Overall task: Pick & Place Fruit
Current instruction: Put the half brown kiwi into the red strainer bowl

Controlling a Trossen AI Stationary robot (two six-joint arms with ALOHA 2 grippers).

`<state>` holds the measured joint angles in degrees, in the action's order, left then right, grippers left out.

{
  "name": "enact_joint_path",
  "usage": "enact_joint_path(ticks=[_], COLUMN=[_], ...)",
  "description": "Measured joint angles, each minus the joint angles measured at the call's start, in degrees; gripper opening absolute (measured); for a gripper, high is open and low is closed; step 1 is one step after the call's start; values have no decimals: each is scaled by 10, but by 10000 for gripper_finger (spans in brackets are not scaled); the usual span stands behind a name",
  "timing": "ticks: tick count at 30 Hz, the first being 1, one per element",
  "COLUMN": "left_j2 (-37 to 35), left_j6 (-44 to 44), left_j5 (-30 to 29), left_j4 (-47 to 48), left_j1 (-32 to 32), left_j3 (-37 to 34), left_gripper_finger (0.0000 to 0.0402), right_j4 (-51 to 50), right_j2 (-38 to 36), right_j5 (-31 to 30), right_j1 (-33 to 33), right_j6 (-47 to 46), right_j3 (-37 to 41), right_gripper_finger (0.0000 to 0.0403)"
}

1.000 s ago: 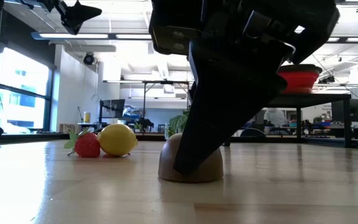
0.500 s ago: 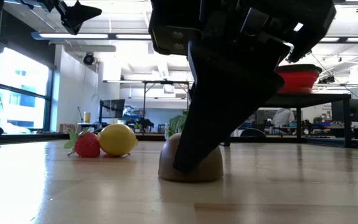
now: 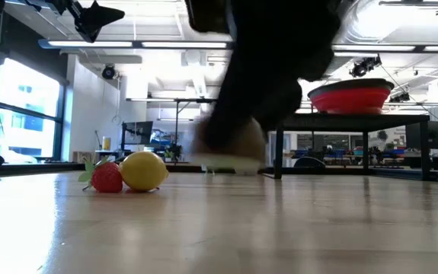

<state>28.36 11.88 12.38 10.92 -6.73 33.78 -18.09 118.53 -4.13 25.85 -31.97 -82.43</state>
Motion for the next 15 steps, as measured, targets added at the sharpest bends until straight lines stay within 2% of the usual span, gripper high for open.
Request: enact_joint_path(ticks=[15], left_j2=[0], left_j6=[4], left_j5=[0], left_j4=[0], left_j1=[0], left_j3=[0], left_gripper_finger=[326], right_j4=[-17], right_j2=[-84], right_j5=[-44], right_j1=[0], right_j6=[-10], right_j3=[0], right_gripper_finger=[229])
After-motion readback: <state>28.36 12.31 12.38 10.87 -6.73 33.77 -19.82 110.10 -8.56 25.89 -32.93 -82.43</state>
